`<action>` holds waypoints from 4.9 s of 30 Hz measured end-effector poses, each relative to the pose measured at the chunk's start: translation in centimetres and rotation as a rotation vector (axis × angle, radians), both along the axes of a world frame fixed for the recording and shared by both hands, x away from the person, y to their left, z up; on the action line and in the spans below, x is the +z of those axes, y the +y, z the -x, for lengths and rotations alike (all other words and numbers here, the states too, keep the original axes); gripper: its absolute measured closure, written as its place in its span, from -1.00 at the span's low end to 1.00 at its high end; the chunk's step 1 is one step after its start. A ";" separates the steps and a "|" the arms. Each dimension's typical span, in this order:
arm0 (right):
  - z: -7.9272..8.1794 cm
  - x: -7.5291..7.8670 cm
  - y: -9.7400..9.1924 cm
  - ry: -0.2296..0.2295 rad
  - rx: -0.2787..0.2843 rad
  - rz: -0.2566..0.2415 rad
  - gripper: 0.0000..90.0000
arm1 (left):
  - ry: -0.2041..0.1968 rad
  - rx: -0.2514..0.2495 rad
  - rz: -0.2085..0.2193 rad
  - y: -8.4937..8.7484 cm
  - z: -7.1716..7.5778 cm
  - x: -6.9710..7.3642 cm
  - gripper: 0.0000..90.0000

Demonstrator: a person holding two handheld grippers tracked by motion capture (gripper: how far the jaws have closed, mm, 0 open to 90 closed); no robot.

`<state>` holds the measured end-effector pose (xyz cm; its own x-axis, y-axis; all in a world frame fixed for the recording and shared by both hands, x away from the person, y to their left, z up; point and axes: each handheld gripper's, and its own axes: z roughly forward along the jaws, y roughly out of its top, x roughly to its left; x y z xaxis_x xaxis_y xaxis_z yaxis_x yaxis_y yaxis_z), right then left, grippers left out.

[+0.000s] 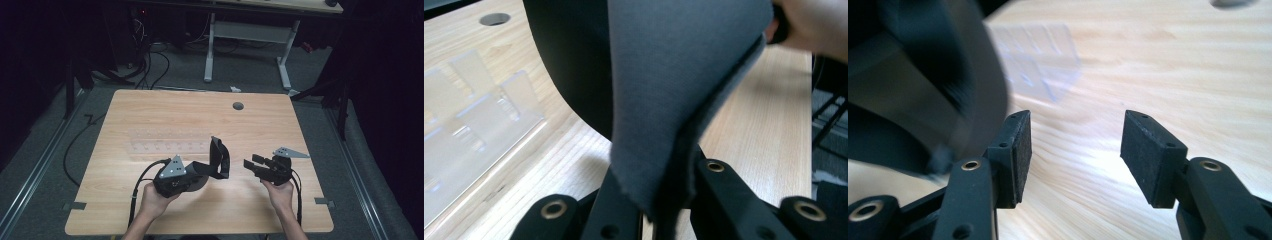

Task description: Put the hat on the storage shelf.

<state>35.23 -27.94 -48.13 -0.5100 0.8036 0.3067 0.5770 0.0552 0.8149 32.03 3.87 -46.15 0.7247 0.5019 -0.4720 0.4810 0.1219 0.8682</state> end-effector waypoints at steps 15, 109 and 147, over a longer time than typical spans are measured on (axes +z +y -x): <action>-0.4 -4.8 0.0 -0.002 -0.193 0.349 -0.04 | 0.018 0.073 0.092 1.9 -0.7 0.8 0.91; -0.8 -5.0 0.1 0.045 -0.167 0.392 -0.22 | -0.110 0.546 0.105 15.1 -8.2 4.2 0.90; -0.7 -5.0 0.1 0.044 -0.164 0.393 -0.22 | -0.114 0.683 0.051 16.1 -11.8 1.7 0.90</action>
<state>35.95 -27.79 -53.10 -0.3585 0.9333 -0.0208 0.6378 0.2612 0.7246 43.81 19.99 -44.49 0.3011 0.8425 -0.4467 0.1881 0.4068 0.8939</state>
